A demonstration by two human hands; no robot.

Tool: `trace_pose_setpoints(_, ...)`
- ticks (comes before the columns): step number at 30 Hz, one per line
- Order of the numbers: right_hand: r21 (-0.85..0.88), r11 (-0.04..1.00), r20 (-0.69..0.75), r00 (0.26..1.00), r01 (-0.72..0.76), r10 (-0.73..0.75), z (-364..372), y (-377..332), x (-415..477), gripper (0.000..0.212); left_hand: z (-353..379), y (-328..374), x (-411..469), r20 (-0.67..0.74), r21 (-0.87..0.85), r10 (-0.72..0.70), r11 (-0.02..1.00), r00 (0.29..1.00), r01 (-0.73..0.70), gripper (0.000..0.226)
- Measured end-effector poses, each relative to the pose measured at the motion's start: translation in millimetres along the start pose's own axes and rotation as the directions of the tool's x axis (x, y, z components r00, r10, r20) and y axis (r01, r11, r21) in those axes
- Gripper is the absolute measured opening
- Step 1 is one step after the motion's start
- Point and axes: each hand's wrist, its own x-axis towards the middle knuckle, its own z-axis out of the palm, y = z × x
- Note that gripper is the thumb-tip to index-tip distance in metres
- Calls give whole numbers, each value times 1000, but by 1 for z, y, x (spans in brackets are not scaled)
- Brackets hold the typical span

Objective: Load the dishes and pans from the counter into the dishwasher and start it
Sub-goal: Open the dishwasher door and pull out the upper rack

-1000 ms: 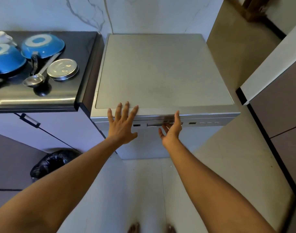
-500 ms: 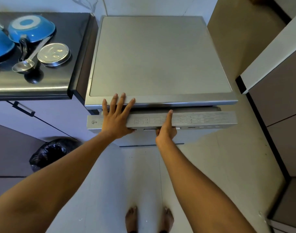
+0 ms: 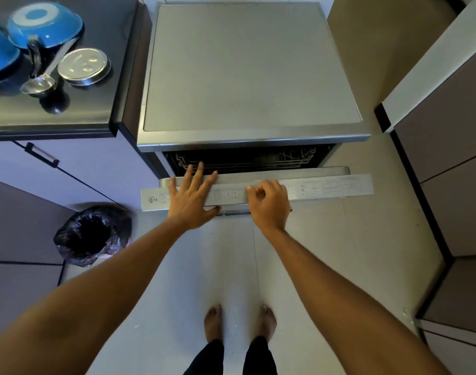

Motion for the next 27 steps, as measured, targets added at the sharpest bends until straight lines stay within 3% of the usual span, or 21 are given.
trace_pose_setpoints(1, -43, 997, 42, 997, 59, -57, -3, -1, 3, 18, 2, 3, -10, 1, -28, -5, 1000, 1000, 5, 95)
trace_pose_setpoints(3, -187, 974, 226, 971, 128, -84, -10, 3, 8, 36, 10, 9, -32, -9, -79, -5, 997, 1000, 4, 95)
trace_pose_setpoints(6, -380, 913, 514, 854, 147, 76, -24, 12, 4, 60, 24, 21, -67, -4, -131, -12, 991, 1000, 12, 95)
trace_pose_setpoints(8, -453, 884, 611, 763, 118, 211, -32, 23, -12, 70, 35, 29, -92, 23, -145, -22, 989, 999, 25, 96)
trace_pose_setpoints(11, -501, 852, 685, 672, 153, 282, -39, 42, -50, 77, 55, 39, -127, 95, -163, -39, 985, 995, 54, 98)
trace_pose_setpoints(15, -490, 844, 779, 544, 218, 311, -47, 77, -119, 77, 83, 48, -169, 271, -294, -49, 947, 961, 131, 81)
trace_pose_setpoints(18, -453, 850, 868, 352, 269, 351, -55, 110, -169, 85, 112, 57, -203, 442, -310, -37, 931, 896, 191, 71)
trace_pose_setpoints(20, -445, 855, 887, 264, 266, 379, -58, 127, -196, 89, 132, 65, -223, 538, -278, -44, 933, 842, 226, 72)
trace_pose_setpoints(27, -385, 879, 923, 117, 282, 367, -48, 188, -238, 94, 200, 107, -265, 662, -88, -146, 959, 735, 269, 91)
